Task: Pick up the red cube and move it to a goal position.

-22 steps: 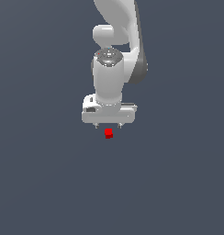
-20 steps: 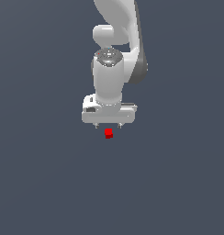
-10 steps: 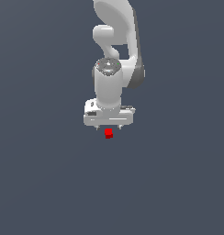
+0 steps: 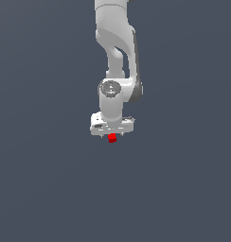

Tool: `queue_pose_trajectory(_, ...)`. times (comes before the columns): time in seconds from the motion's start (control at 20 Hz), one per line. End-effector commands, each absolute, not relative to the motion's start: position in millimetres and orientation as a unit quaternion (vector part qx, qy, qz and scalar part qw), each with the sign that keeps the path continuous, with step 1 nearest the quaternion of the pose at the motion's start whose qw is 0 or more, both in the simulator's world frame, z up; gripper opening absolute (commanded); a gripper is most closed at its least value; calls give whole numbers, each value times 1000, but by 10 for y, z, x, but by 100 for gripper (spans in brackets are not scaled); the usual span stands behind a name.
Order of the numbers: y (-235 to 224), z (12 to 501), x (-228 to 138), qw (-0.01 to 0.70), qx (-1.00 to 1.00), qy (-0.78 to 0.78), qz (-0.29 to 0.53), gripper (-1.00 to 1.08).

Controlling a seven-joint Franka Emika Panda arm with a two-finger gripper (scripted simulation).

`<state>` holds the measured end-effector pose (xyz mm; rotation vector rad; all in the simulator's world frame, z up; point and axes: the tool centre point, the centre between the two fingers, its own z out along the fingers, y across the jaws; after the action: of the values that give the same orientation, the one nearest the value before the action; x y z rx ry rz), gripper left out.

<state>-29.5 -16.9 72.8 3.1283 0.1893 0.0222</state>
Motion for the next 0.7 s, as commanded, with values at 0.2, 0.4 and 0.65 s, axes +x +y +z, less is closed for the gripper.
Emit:
queue_pose_trajectory(0.2, -183, 324, -443, 0, 997, 78, 2, 100)
queue_pose_trajectory(0.4, -189, 216, -476, 0, 997, 82, 0, 100)
queue_pose_trajectory(0.65, -192, 203, -480, 0, 997, 83, 0, -100)
